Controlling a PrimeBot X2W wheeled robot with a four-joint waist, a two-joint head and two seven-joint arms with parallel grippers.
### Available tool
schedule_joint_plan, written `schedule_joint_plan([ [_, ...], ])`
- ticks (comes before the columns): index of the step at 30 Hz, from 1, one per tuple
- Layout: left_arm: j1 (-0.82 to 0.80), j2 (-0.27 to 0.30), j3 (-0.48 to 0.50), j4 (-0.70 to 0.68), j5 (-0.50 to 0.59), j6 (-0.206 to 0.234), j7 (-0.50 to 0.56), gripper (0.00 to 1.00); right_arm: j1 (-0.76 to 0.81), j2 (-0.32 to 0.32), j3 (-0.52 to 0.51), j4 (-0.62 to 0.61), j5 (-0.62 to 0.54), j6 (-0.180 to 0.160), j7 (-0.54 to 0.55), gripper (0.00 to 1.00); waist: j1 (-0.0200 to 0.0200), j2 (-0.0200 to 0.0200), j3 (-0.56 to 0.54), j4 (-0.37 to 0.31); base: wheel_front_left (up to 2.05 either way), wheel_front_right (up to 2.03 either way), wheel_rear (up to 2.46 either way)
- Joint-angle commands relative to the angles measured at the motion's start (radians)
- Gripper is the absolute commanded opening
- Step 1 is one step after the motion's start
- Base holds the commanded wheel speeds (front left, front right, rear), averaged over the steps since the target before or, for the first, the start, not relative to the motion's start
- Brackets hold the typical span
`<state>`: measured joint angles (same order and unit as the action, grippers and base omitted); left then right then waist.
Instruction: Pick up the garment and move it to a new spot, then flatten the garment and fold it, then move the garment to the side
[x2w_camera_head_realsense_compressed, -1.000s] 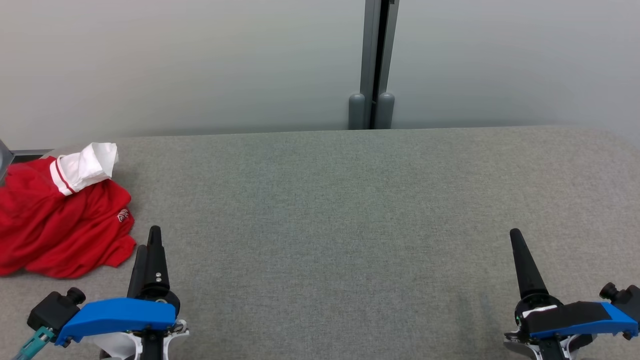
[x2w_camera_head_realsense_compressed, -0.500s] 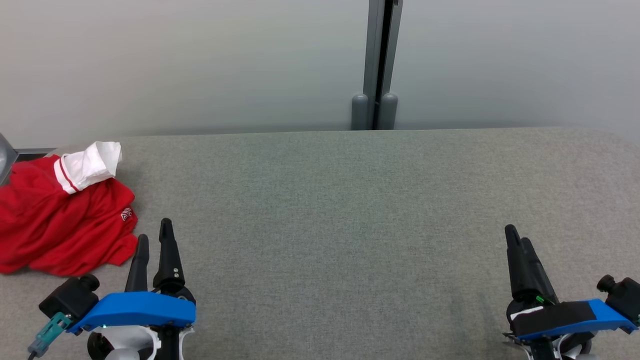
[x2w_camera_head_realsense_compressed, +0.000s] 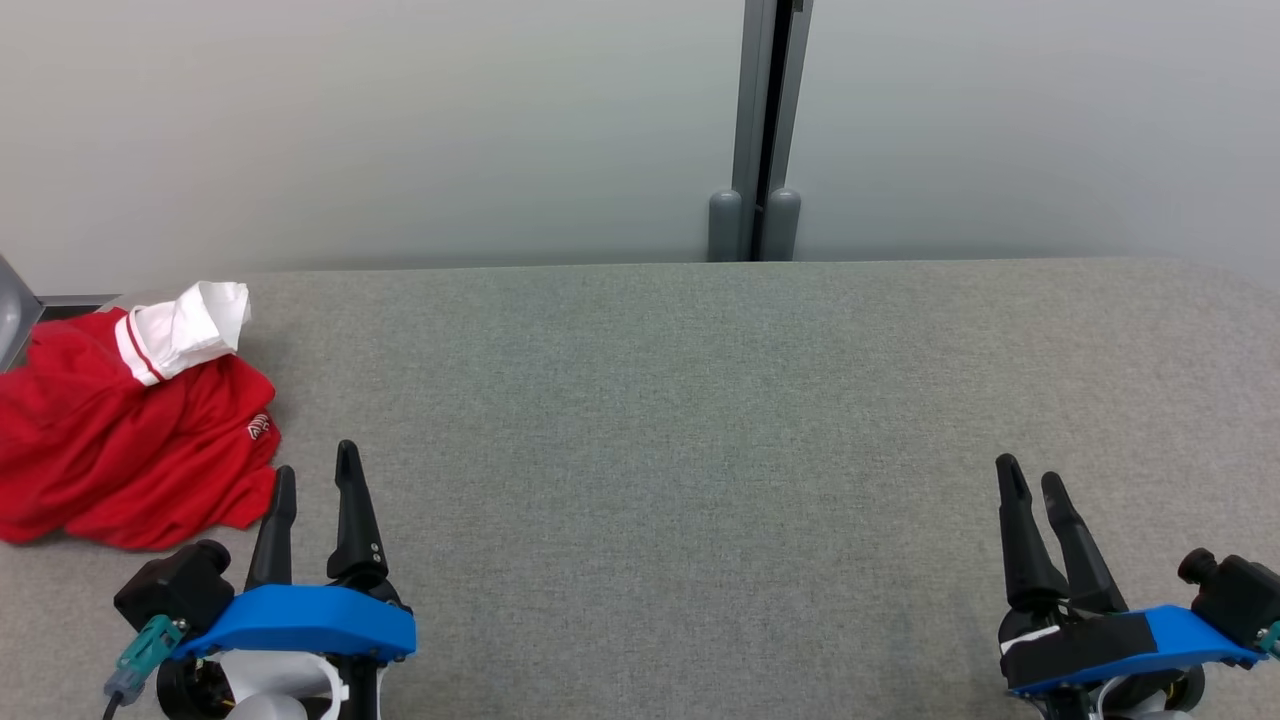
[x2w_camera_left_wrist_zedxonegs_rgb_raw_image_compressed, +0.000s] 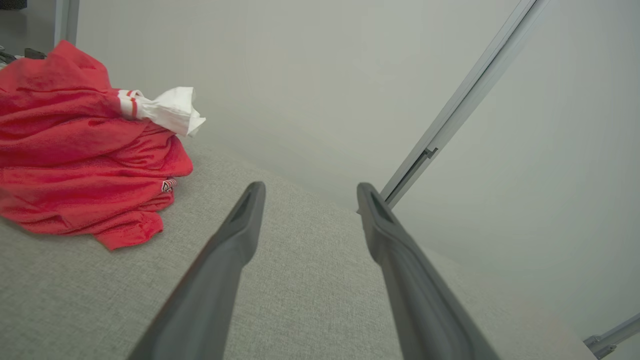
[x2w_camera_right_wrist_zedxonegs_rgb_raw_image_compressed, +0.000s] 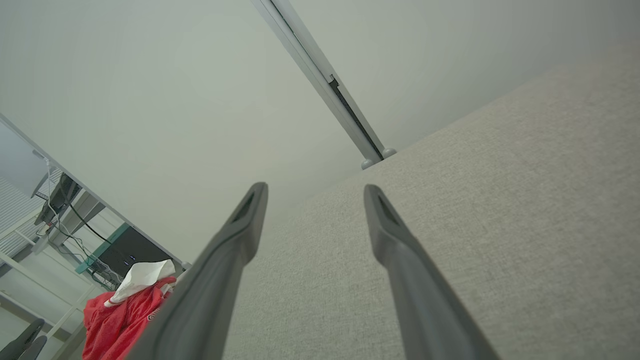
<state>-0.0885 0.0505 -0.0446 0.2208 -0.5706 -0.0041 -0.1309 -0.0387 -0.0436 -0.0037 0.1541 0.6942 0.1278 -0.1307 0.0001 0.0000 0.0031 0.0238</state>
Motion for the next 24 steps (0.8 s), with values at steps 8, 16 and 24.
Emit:
schedule_joint_plan([
  [8,-0.031,0.008,-0.015,0.004,0.102,0.017,-0.027,1.00,0.001,-0.008,0.004,-0.015,-0.109,0.003,-0.027,1.00,-0.0001,0.0000,-0.002,0.004,0.00,0.00,0.00],
  [16,-0.034,0.012,-0.026,0.030,0.191,0.028,-0.050,1.00,0.008,-0.008,0.010,-0.010,-0.209,0.003,-0.050,1.00,-0.0001,0.0000,-0.006,0.010,0.00,0.00,0.00],
  [24,-0.041,0.012,-0.034,0.049,0.256,0.035,-0.068,1.00,0.012,-0.009,0.013,-0.002,-0.285,0.003,-0.068,1.00,-0.0001,0.0000,-0.007,0.015,0.00,0.00,0.00],
])
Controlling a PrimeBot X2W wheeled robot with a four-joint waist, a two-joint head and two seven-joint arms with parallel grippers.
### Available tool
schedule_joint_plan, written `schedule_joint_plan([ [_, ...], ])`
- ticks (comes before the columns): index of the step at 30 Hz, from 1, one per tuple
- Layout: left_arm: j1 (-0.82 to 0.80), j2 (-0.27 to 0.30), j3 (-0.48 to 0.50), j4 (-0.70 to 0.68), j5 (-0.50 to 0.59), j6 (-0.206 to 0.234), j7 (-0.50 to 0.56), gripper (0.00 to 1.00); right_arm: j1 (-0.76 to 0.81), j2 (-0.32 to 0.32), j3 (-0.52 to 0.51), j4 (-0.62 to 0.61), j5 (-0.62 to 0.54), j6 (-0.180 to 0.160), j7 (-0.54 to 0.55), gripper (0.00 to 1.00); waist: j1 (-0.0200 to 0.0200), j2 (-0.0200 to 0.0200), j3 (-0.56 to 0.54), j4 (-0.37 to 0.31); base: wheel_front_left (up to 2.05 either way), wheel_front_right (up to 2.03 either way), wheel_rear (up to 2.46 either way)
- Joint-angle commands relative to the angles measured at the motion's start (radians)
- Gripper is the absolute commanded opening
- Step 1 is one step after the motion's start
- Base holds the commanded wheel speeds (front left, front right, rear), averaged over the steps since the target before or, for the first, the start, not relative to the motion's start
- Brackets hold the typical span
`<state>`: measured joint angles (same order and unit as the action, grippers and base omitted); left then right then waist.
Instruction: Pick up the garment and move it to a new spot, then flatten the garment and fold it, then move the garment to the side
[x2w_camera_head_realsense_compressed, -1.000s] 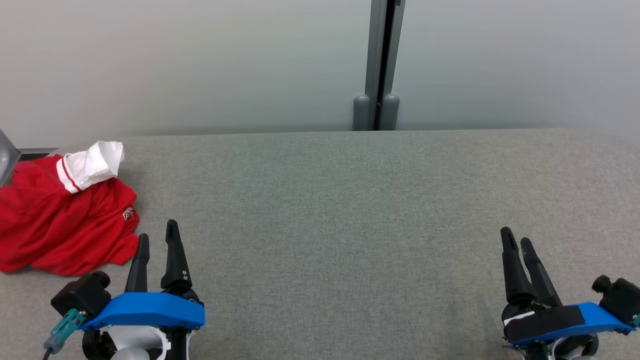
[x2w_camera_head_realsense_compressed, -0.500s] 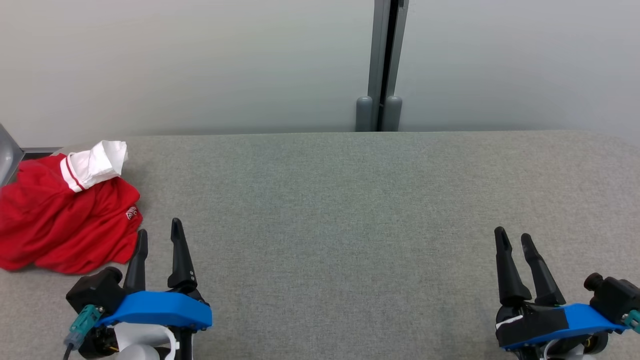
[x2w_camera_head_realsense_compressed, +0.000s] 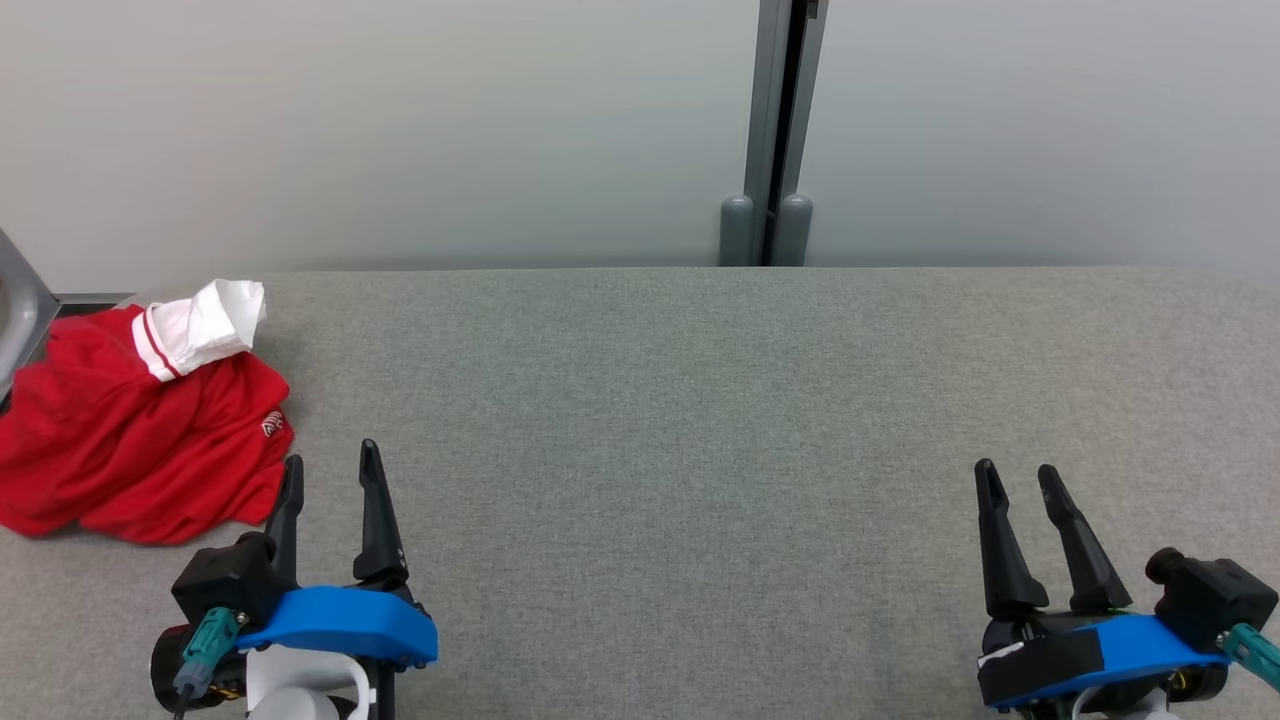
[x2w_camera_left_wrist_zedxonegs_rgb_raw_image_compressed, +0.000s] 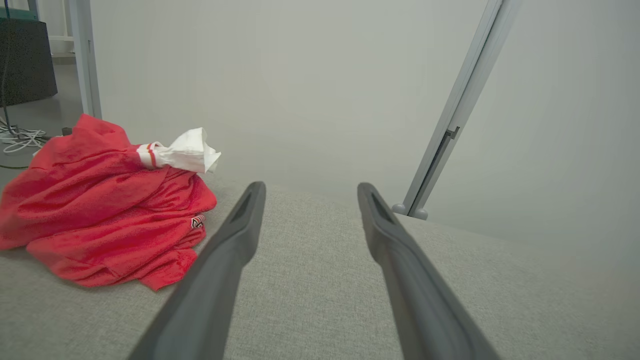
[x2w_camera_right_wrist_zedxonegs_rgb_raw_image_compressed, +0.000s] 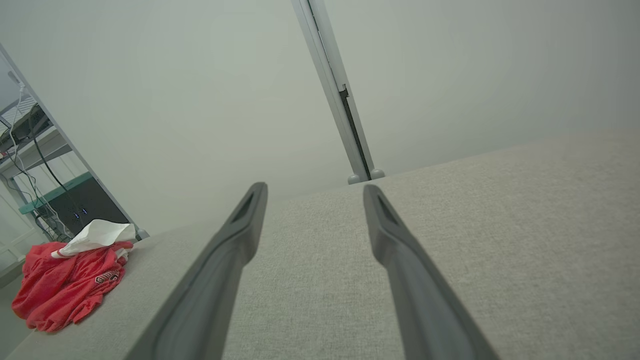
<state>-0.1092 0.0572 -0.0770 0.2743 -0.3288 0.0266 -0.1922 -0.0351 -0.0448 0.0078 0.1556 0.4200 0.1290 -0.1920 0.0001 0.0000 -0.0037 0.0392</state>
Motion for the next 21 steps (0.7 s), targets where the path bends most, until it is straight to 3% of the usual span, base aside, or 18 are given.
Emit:
schedule_joint_plan([
  [1,-0.019,0.005,-0.002,-0.002,0.021,0.006,-0.009,1.00,0.009,-0.007,0.001,-0.003,-0.020,0.002,-0.009,1.00,0.0000,0.0000,0.000,0.000,0.00,0.00,0.00],
  [21,-0.025,0.008,-0.001,0.056,0.159,0.018,-0.050,1.00,0.015,-0.008,0.005,0.015,-0.192,0.003,-0.049,1.00,-0.0001,0.0000,-0.002,0.008,0.00,0.00,0.00],
])
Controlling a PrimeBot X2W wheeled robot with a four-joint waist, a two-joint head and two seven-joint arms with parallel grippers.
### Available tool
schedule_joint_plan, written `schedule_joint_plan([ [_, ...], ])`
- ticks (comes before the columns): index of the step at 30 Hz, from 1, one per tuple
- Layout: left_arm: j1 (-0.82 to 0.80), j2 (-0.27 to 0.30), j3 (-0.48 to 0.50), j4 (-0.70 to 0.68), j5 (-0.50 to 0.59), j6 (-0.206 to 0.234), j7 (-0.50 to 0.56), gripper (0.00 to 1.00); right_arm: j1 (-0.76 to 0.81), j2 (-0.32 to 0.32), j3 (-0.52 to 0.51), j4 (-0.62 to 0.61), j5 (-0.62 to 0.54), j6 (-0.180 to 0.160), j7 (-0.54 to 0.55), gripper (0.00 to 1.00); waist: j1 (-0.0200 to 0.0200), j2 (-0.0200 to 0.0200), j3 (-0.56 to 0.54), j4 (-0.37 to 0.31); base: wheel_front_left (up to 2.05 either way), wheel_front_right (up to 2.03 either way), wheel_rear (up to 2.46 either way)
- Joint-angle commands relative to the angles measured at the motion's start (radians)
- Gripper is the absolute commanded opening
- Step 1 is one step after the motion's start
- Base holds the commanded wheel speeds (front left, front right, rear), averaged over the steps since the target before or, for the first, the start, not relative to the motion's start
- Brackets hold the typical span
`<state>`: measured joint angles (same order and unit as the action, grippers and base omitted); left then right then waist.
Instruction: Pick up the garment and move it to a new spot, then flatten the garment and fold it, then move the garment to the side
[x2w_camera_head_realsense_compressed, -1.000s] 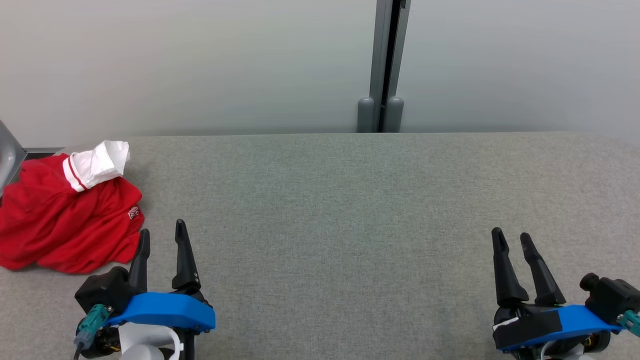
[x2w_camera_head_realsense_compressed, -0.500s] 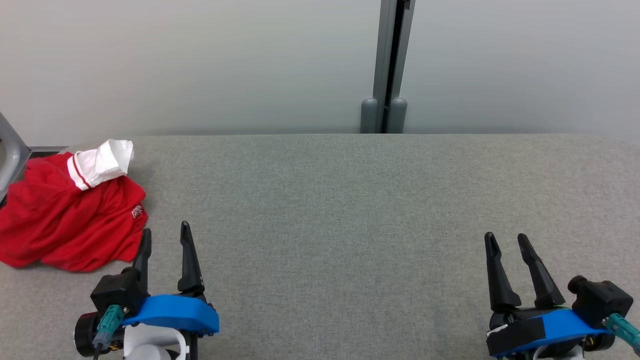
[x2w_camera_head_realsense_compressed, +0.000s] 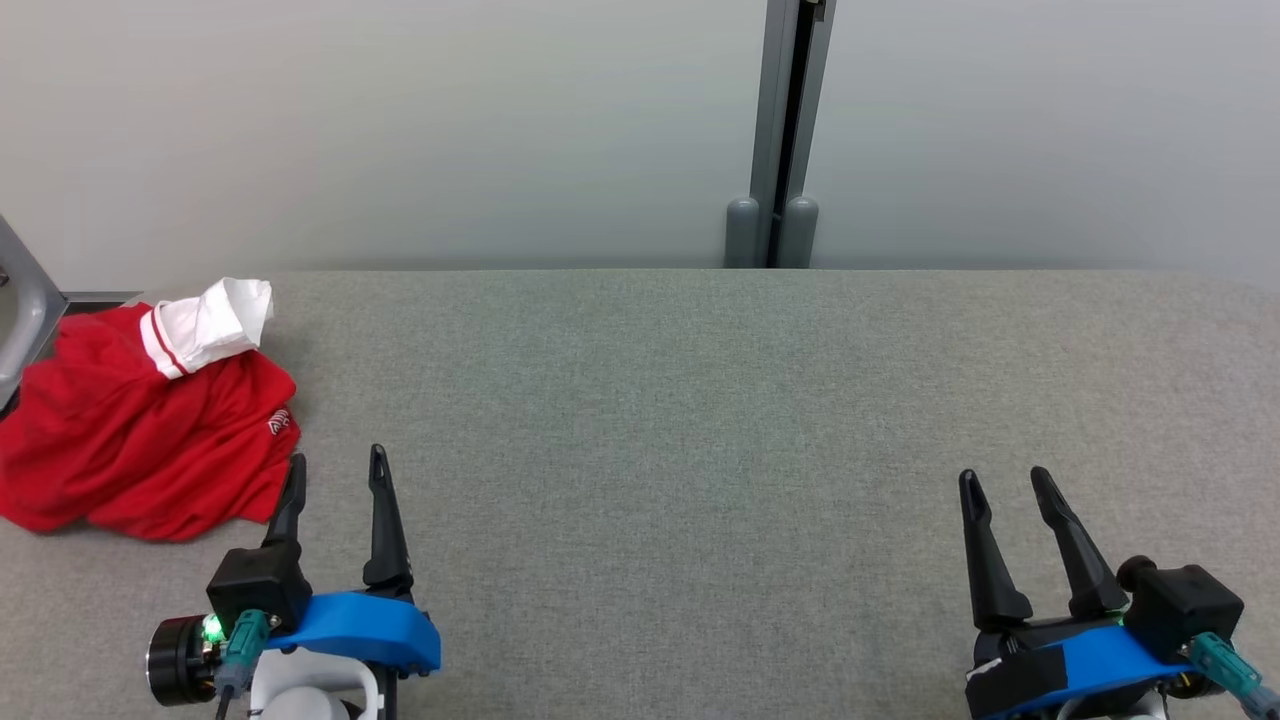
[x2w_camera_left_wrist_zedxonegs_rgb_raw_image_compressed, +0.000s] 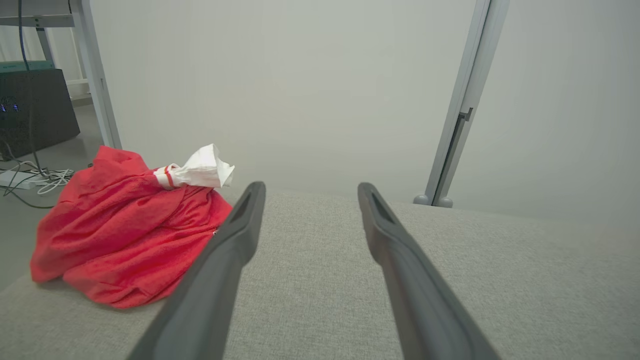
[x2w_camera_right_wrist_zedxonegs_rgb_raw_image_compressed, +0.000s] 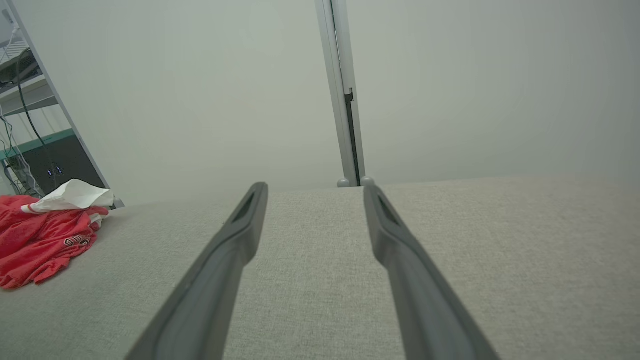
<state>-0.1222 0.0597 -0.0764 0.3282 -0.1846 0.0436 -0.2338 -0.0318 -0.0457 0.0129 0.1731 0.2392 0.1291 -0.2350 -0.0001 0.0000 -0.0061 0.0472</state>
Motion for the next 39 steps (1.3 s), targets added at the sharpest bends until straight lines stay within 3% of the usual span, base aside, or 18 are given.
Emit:
schedule_joint_plan([
  [1,-0.012,0.005,-0.003,0.005,0.020,0.000,-0.009,1.00,0.012,-0.007,0.000,-0.001,-0.018,0.002,-0.008,1.00,0.0002,0.0000,0.000,0.001,0.00,0.00,0.00],
  [14,-0.027,0.008,-0.003,0.057,0.077,-0.004,-0.033,1.00,0.017,-0.008,0.001,0.019,-0.105,0.003,-0.031,1.00,0.0001,0.0000,-0.002,0.011,0.00,0.00,0.00],
  [39,-0.039,0.012,-0.008,0.077,0.044,0.003,-0.033,1.00,-0.001,-0.007,-0.010,0.052,-0.089,0.003,-0.032,1.00,0.0001,0.0000,0.008,0.025,0.00,0.00,0.00],
])
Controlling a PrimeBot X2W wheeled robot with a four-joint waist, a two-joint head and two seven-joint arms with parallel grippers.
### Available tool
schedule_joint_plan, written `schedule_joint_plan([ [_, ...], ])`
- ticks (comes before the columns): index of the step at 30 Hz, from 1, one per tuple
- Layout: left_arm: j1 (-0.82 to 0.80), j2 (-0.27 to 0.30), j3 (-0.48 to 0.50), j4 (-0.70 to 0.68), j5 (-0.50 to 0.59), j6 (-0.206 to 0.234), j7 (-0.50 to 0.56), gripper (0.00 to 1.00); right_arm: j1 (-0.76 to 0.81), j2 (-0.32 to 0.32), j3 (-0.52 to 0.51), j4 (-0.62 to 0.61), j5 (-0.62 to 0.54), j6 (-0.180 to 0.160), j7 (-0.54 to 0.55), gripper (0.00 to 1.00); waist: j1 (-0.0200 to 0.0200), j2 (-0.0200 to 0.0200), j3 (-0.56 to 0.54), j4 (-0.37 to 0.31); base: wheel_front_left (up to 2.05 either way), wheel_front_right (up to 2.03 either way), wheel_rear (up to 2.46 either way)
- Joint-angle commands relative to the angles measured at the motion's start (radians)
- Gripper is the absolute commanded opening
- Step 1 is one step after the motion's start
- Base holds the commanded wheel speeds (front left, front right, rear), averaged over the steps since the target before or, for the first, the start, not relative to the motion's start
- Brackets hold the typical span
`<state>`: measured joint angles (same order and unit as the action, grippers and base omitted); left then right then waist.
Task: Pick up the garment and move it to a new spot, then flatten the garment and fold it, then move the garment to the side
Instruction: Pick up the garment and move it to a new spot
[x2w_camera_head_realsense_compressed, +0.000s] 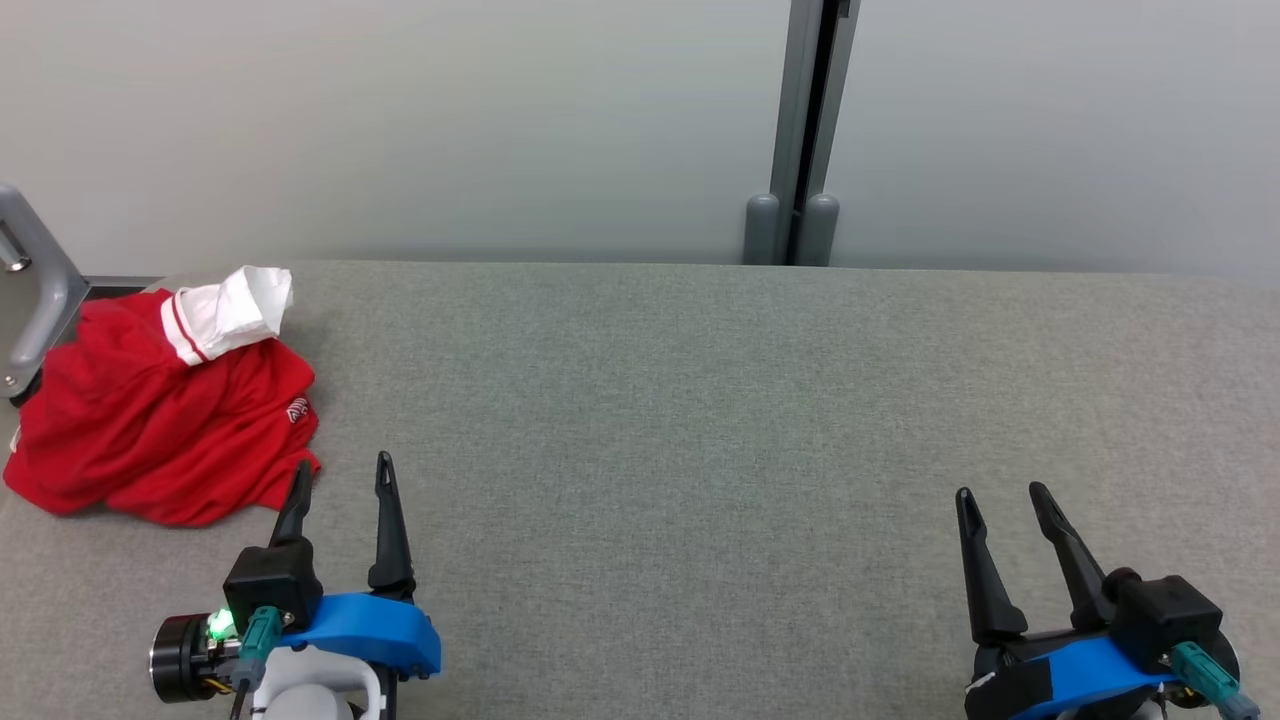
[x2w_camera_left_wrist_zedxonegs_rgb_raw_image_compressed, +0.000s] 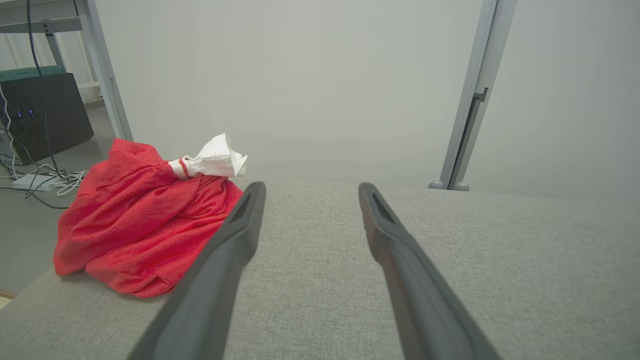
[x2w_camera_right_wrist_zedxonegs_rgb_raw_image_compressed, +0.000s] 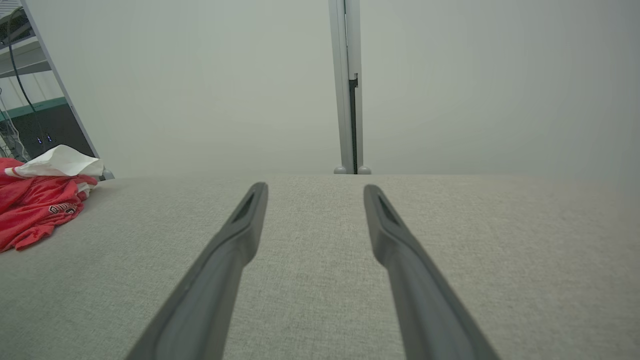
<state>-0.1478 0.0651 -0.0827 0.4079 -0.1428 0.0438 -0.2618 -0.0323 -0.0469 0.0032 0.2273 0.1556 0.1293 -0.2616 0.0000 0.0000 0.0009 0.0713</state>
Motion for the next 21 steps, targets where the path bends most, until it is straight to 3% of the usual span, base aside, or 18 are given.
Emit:
schedule_joint_plan([
  [1,-0.016,0.007,-0.002,-0.003,0.002,0.004,-0.005,1.00,-0.001,-0.006,0.000,-0.003,-0.006,0.003,-0.005,1.00,0.0000,0.0000,0.003,0.005,0.00,0.00,0.00],
  [10,-0.034,0.018,0.002,-0.013,-0.003,0.005,-0.005,1.00,-0.013,-0.006,-0.002,-0.009,-0.018,0.003,-0.005,1.00,0.0000,0.0000,0.029,0.073,0.00,0.00,0.00],
  [21,-0.040,0.034,0.017,-0.027,-0.012,0.015,-0.005,1.00,-0.031,-0.006,-0.009,0.001,-0.034,0.003,-0.005,1.00,0.0000,0.0000,0.051,0.204,0.00,0.00,0.00],
])
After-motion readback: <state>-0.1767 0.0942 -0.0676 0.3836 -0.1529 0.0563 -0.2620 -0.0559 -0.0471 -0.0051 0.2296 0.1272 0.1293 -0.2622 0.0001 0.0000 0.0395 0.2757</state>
